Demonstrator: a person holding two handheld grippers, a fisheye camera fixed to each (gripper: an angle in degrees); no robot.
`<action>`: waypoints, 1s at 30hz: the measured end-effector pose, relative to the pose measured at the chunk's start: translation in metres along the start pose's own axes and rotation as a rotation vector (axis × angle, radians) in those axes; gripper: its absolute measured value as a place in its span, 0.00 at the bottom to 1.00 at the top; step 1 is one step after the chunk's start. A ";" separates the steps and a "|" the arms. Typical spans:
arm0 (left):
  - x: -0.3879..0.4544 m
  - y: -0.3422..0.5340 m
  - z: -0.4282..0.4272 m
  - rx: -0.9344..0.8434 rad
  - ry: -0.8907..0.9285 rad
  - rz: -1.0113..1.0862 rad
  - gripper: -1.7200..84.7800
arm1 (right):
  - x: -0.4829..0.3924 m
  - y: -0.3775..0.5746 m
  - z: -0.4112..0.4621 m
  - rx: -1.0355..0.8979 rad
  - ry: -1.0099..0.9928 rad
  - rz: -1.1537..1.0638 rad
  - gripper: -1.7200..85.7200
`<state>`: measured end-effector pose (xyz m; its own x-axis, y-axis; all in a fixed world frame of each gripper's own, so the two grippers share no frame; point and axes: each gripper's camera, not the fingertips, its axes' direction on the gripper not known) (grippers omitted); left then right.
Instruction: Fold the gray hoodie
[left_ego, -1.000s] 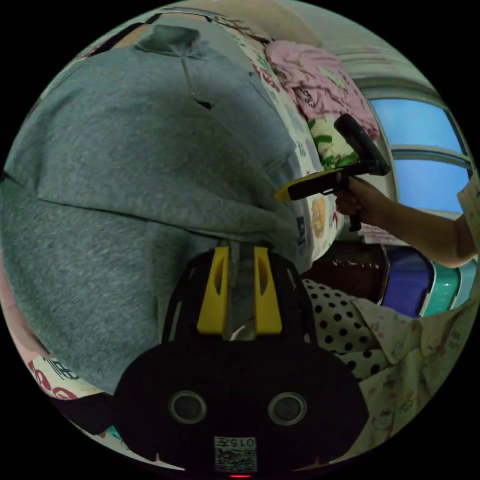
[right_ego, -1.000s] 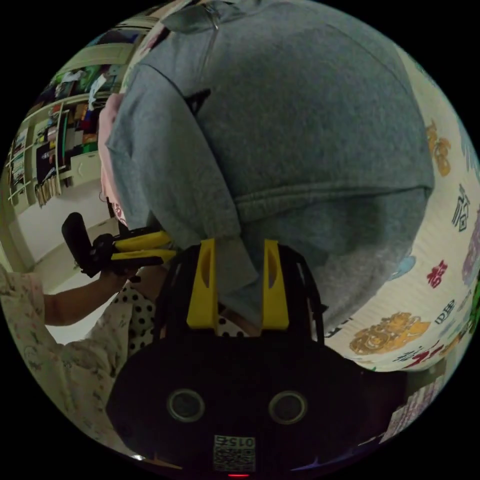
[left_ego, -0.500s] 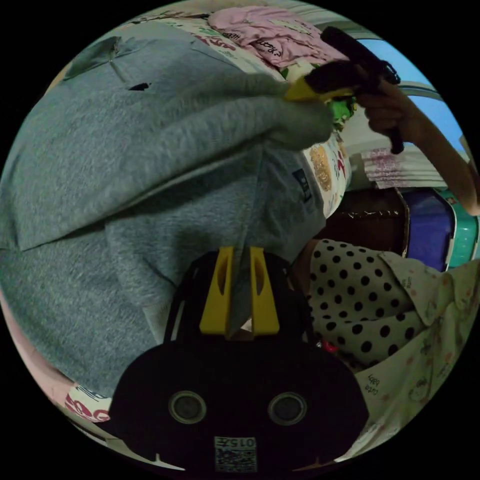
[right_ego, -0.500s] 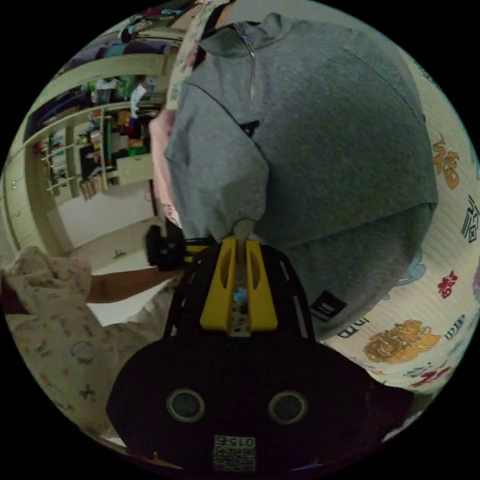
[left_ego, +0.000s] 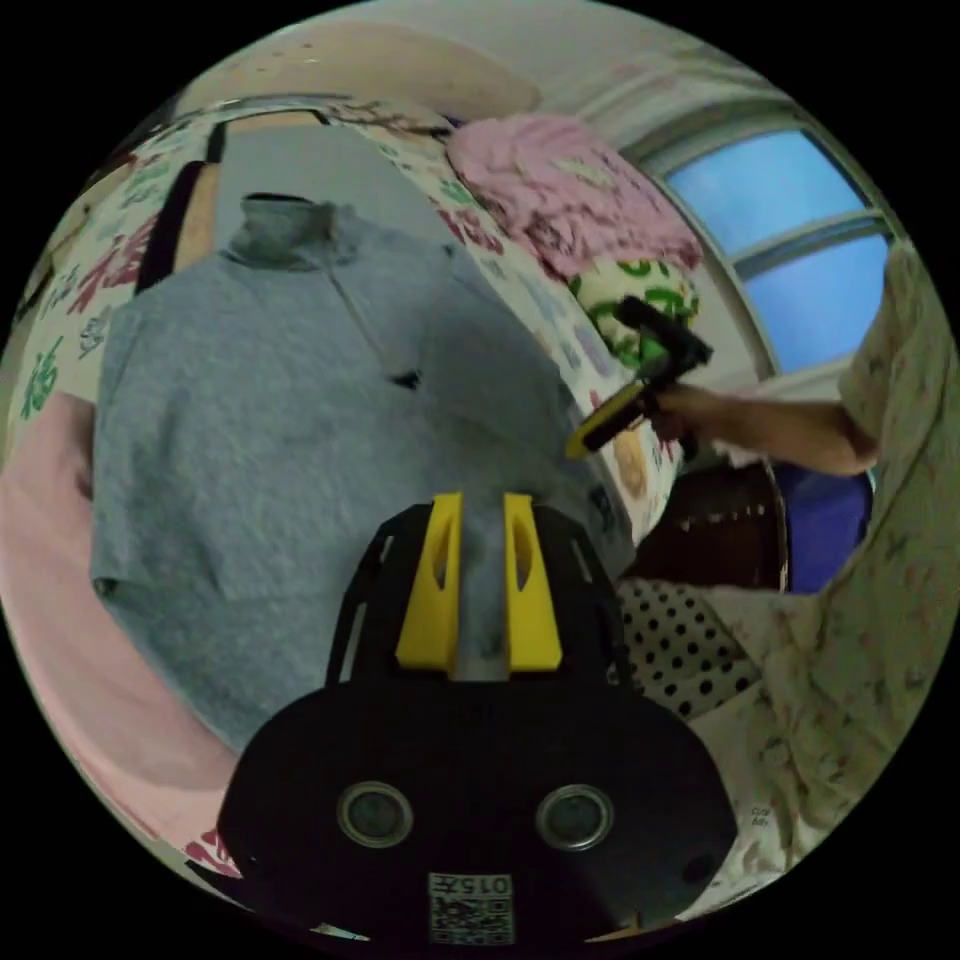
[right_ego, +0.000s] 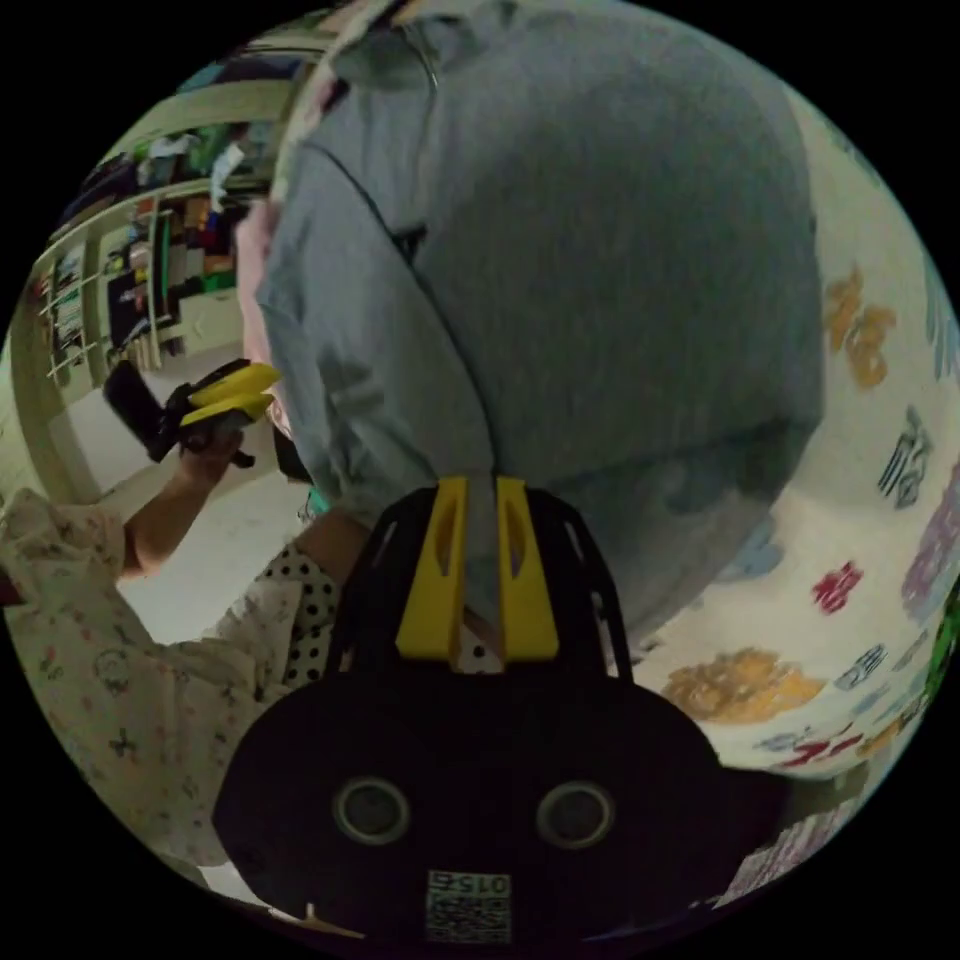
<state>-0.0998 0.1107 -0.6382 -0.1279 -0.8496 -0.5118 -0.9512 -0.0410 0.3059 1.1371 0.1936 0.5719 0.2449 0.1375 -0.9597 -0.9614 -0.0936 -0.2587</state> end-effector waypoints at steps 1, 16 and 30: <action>-0.025 -0.016 -0.020 0.069 0.009 -0.034 0.11 | 0.004 -0.008 -0.020 0.097 0.039 -0.039 0.09; -0.231 -0.289 -0.089 -0.083 -0.475 0.076 0.22 | 0.023 -0.170 -0.068 0.277 0.445 -0.225 0.18; -0.232 -0.275 -0.169 -0.084 -0.324 0.066 0.01 | 0.065 -0.070 -0.039 0.387 0.379 -0.350 0.05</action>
<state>0.2388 0.2307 -0.4677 -0.2842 -0.6411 -0.7129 -0.9130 -0.0461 0.4054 1.2253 0.1710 0.5234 0.5119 -0.2688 -0.8159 -0.7746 0.2662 -0.5737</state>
